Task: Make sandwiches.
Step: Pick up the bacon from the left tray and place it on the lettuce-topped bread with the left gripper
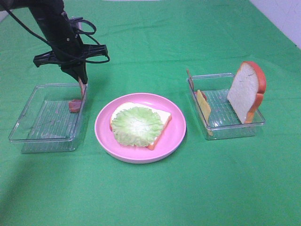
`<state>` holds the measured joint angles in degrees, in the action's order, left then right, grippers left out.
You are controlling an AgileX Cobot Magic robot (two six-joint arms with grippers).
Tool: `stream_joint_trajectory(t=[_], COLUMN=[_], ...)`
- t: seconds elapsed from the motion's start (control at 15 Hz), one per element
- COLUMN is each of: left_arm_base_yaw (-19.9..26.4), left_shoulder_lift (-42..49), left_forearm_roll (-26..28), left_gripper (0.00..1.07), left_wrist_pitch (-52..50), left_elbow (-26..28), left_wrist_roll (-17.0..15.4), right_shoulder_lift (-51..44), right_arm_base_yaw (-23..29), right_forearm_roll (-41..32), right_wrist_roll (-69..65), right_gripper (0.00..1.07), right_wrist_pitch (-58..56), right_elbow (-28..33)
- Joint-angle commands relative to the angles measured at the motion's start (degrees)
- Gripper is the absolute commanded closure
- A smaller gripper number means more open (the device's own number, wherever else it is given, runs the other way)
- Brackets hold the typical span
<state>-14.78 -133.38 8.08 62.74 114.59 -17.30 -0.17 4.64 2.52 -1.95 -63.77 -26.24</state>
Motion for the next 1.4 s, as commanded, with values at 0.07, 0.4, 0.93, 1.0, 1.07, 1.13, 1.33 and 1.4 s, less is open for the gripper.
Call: stream_joint_trajectory(t=[0.07, 0.4, 0.93, 1.0, 1.07, 1.13, 1.33, 1.4], left_arm_base_yaw=[-0.1, -0.1, -3.2, -4.8, -6.4, -8.4, -14.6, -15.5], left_shoulder_lift=[0.6, 8.9, 14.4, 13.7, 12.7, 11.5, 6.8, 5.7], left_forearm_roll=[0.4, 2.3, 22.2, 22.2, 22.2, 22.3, 24.7, 25.6], left_gripper=[1.07, 1.07, 1.07, 1.07, 1.07, 1.07, 1.07, 1.07], left_wrist_pitch=[0.2, 3.9, 4.8, 4.8, 4.8, 5.2, 6.2, 6.5], left_elbow=[-0.3, -0.2, -0.5, -0.6, -0.6, -0.6, -0.6, -0.6], left_wrist_roll=[-0.4, 0.5, 15.6, 15.8, 16.8, 17.8, 20.1, 21.5], right_shoulder_lift=[-1.5, -1.5, -1.5, -1.5, -1.5, -1.5, -1.5, -1.5], right_arm_base_yaw=[-0.1, -0.1, -0.1, -0.1, -0.1, -0.1, -0.1, -0.1], right_forearm_roll=[-0.3, -0.3, -0.3, -0.3, -0.3, -0.3, -0.3, -0.3], right_wrist_roll=[0.5, 0.5, 0.5, 0.5, 0.5, 0.5, 0.5, 0.5], right_gripper=[0.13, 0.13, 0.13, 0.13, 0.13, 0.13, 0.13, 0.13], right_wrist_pitch=[0.7, 0.7, 0.7, 0.7, 0.7, 0.7, 0.7, 0.7], right_elbow=[0.2, 0.2, 0.2, 0.2, 0.2, 0.2, 0.2, 0.2])
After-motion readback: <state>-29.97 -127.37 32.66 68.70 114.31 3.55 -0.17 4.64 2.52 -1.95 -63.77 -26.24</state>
